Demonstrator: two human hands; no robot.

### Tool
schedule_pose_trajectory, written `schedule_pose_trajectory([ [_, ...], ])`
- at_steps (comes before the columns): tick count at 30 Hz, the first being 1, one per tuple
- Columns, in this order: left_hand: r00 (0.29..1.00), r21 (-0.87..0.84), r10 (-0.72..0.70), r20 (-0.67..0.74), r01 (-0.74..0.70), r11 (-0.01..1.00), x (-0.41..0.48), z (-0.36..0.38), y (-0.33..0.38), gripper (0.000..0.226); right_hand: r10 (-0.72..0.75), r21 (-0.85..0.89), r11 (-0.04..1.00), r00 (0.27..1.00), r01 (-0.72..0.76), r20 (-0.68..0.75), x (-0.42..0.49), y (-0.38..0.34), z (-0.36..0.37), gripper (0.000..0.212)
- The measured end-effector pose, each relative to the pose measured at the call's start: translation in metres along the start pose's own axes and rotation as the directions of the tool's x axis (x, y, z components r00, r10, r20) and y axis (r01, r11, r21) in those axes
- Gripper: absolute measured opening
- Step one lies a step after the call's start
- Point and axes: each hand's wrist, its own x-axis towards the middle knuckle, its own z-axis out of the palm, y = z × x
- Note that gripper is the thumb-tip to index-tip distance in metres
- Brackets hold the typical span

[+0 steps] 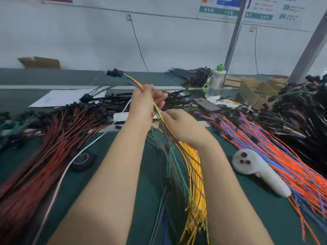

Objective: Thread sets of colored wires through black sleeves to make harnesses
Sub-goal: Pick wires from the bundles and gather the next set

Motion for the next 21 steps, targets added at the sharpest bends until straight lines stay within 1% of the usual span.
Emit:
schedule_pose_trajectory([
  [1,1.0,0.05,-0.014,0.013,0.013,0.999,-0.003,-0.006,-0.001,0.021,0.001,-0.002,1.0,1.0,-0.001,0.031,-0.002,-0.007,0.005,0.042],
  [2,1.0,0.083,-0.014,0.028,0.011,0.996,-0.004,-0.012,0.0,0.023,0.033,0.099,0.994,0.996,-0.041,0.078,-0.005,-0.01,0.007,0.043],
  [3,0.999,0.125,0.0,0.045,-0.006,0.992,-0.005,-0.018,0.002,0.025,0.08,0.265,0.957,0.987,-0.115,0.141,-0.008,-0.013,0.009,0.043],
  [4,0.998,0.185,0.023,0.066,-0.035,0.982,-0.006,-0.023,0.006,0.026,0.104,0.412,0.893,0.973,-0.184,0.208,-0.012,-0.016,0.01,0.043],
  [5,0.995,0.257,0.042,0.094,-0.065,0.964,-0.008,-0.026,0.012,0.026,0.089,0.509,0.832,0.959,-0.22,0.269,-0.015,-0.019,0.012,0.044],
  [6,0.99,0.32,0.045,0.132,-0.086,0.943,-0.01,-0.028,0.018,0.026,0.052,0.586,0.775,0.947,-0.238,0.316,-0.017,-0.023,0.016,0.044],
  [7,0.983,0.363,0.03,0.18,-0.095,0.927,-0.013,-0.029,0.024,0.025,-0.003,0.678,0.693,0.939,-0.246,0.344,-0.018,-0.026,0.022,0.039],
  [8,0.972,0.391,-0.004,0.235,-0.091,0.916,-0.017,-0.028,0.03,0.026,-0.044,0.771,0.583,0.938,-0.255,0.344,-0.017,-0.03,0.028,0.032],
  [9,0.956,0.417,-0.054,0.288,-0.074,0.906,-0.023,-0.027,0.036,0.028,-0.058,0.847,0.465,0.946,-0.257,0.319,-0.016,-0.037,0.032,0.029],
  [10,0.938,0.448,-0.116,0.326,-0.045,0.893,-0.029,-0.025,0.041,0.033,-0.031,0.899,0.371,0.965,-0.232,0.262,-0.013,-0.042,0.034,0.031],
  [12,0.897,0.49,-0.252,0.364,0.045,0.87,-0.042,-0.022,0.047,0.043,0.09,0.963,0.251,0.993,-0.098,0.078,-0.002,-0.048,0.032,0.035],
  [14,0.832,0.465,-0.367,0.415,0.153,0.872,-0.055,-0.023,0.044,0.046,0.197,0.99,0.135,0.978,0.046,-0.072,0.006,-0.052,0.02,0.037],
  [15,0.79,0.475,-0.417,0.45,0.184,0.861,-0.061,-0.026,0.04,0.046,0.224,0.99,0.088,0.966,0.114,-0.131,0.01,-0.052,0.012,0.038],
  [17,0.719,0.578,-0.493,0.49,0.156,0.801,-0.07,-0.036,0.031,0.046,0.256,0.974,0.007,0.941,0.228,-0.223,0.013,-0.047,-0.003,0.04],
  [18,0.699,0.624,-0.513,0.499,0.121,0.772,-0.073,-0.044,0.027,0.046,0.274,0.962,-0.026,0.928,0.271,-0.254,0.014,-0.042,-0.01,0.04],
  [19,0.689,0.648,-0.514,0.511,0.084,0.757,-0.074,-0.051,0.024,0.046,0.293,0.95,-0.047,0.914,0.308,-0.281,0.013,-0.036,-0.016,0.041],
  [21,0.701,0.655,-0.479,0.529,0.022,0.755,-0.076,-0.062,0.022,0.043,0.327,0.927,-0.081,0.888,0.366,-0.323,0.009,-0.026,-0.024,0.041],
])
